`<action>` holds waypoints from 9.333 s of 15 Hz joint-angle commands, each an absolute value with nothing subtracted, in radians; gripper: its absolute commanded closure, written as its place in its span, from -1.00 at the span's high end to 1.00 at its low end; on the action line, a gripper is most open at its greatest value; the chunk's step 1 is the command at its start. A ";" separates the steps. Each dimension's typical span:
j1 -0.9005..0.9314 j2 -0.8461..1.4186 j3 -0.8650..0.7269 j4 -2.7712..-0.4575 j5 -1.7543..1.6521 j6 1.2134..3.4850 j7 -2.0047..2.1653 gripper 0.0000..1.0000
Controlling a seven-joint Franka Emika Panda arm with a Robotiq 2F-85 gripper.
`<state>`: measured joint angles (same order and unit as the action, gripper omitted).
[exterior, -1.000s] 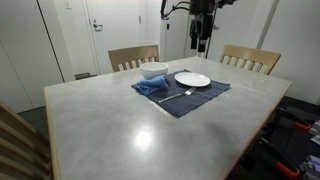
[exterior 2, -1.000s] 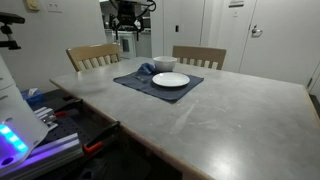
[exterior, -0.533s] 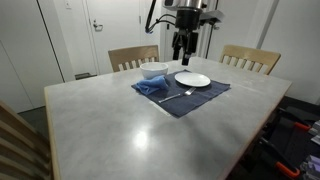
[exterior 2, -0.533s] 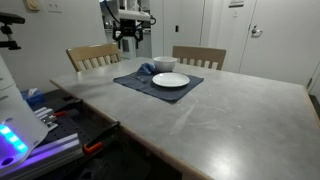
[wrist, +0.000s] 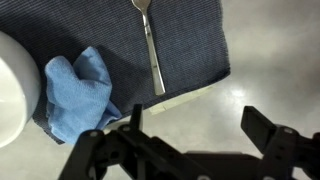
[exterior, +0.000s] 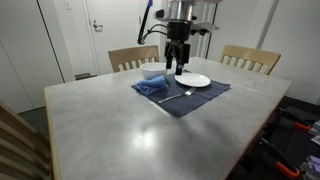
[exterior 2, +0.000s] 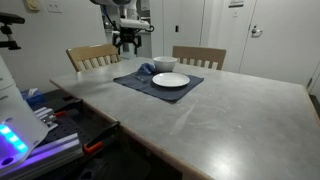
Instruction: Wipe the plate with the cloth
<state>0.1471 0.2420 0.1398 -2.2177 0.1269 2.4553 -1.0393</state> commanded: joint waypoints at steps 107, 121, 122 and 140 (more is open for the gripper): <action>-0.057 0.333 0.032 -1.953 -0.117 2.126 -0.417 -0.81; -0.057 0.333 0.032 -1.953 -0.117 2.127 -0.417 -0.81; -0.057 0.333 0.032 -1.953 -0.117 2.127 -0.417 -0.81; 0.018 0.422 -0.015 -1.925 -0.289 2.139 -0.038 -0.95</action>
<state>0.0022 0.4054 -0.0031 -1.9236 -0.2839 2.1313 -0.0717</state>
